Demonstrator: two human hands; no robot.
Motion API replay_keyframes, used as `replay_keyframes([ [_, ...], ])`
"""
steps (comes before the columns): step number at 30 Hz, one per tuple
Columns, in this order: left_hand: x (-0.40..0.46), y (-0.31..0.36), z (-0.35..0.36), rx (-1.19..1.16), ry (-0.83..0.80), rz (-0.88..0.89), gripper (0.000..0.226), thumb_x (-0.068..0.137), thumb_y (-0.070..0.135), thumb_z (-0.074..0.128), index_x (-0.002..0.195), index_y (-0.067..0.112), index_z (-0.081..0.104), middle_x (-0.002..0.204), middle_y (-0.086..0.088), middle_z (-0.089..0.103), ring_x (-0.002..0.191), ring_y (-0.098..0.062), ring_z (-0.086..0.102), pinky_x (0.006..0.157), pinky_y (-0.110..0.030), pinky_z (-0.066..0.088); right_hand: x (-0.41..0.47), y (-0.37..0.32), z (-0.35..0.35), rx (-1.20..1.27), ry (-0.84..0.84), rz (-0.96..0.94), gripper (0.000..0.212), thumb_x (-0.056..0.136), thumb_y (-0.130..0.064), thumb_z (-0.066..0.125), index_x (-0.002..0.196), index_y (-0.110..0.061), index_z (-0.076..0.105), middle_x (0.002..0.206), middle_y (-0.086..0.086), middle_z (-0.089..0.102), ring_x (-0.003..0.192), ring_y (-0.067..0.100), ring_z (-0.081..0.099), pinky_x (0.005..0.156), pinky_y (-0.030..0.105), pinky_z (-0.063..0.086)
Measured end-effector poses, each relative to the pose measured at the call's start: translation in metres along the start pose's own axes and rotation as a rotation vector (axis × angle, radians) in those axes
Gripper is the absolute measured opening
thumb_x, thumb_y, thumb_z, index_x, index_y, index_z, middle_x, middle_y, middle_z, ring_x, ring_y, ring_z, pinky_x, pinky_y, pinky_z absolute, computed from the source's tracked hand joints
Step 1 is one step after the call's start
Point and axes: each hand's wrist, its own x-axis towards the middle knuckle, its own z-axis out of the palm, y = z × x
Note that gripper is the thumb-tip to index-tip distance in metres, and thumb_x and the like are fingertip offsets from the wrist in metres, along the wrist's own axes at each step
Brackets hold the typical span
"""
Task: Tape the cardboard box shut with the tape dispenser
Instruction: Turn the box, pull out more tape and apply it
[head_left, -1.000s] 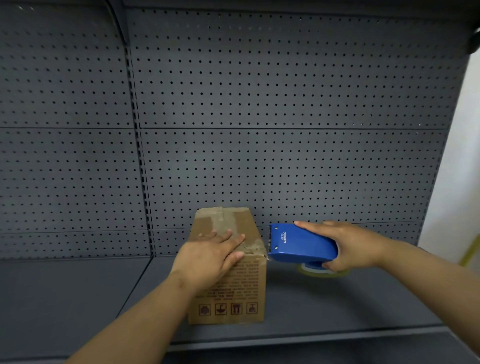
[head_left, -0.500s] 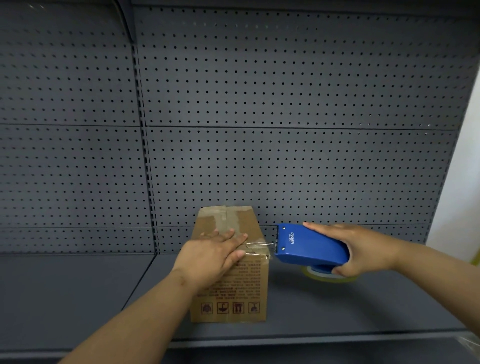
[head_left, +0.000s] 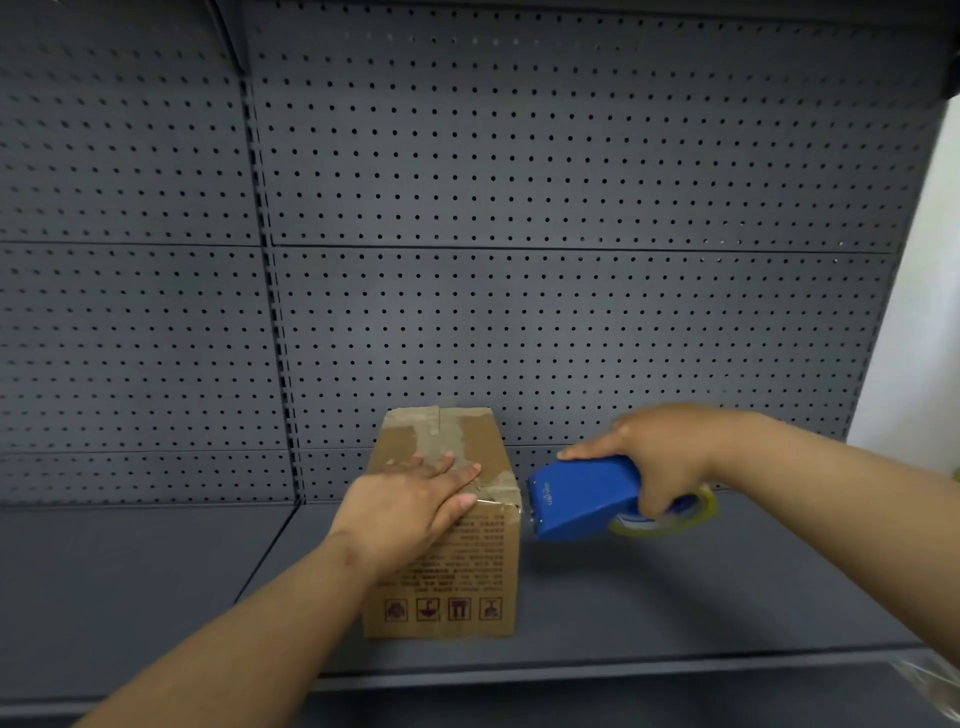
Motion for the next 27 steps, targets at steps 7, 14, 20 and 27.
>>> replay_keyframes([
  [7, 0.001, 0.000, -0.001, -0.001, -0.028, 0.000, 0.090, 0.065, 0.068, -0.024, 0.141, 0.046, 0.018, 0.153, 0.010, 0.029, 0.139, -0.019, 0.031, 0.108, -0.038, 0.034, 0.015, -0.050, -0.047, -0.298, -0.198, 0.032, 0.079, 0.077, -0.017, 0.060, 0.142, -0.043, 0.023, 0.106, -0.007, 0.045, 0.075, 0.016, 0.045, 0.063, 0.028, 0.040],
  [14, 0.002, 0.005, -0.007, 0.012, -0.066, -0.002, 0.086, 0.067, 0.065, -0.018, 0.142, 0.045, 0.019, 0.153, 0.010, 0.028, 0.140, -0.020, 0.030, 0.107, -0.038, 0.033, 0.035, -0.068, -0.053, -0.428, -0.337, 0.093, 0.073, 0.074, -0.017, 0.061, 0.140, -0.030, 0.033, 0.121, -0.005, 0.051, 0.089, 0.019, 0.054, 0.056, 0.029, 0.044],
  [20, 0.002, 0.007, -0.011, 0.013, -0.119, -0.014, 0.067, 0.081, 0.063, -0.004, 0.141, 0.047, 0.020, 0.154, 0.011, 0.027, 0.140, -0.020, 0.029, 0.104, -0.039, 0.036, 0.039, -0.076, -0.052, -0.539, -0.292, 0.150, 0.062, 0.068, -0.018, 0.061, 0.127, -0.035, 0.051, 0.109, -0.010, 0.058, 0.073, 0.016, 0.054, 0.047, 0.026, 0.042],
  [27, 0.001, 0.008, -0.016, -0.028, -0.156, -0.018, 0.071, 0.077, 0.067, -0.005, 0.141, 0.047, 0.019, 0.154, 0.012, 0.025, 0.141, -0.018, 0.025, 0.106, -0.039, 0.035, 0.021, -0.084, -0.040, -0.537, -0.107, 0.103, 0.045, 0.081, -0.022, 0.064, 0.123, -0.024, 0.051, 0.082, -0.004, 0.046, 0.071, 0.013, 0.047, 0.058, 0.028, 0.038],
])
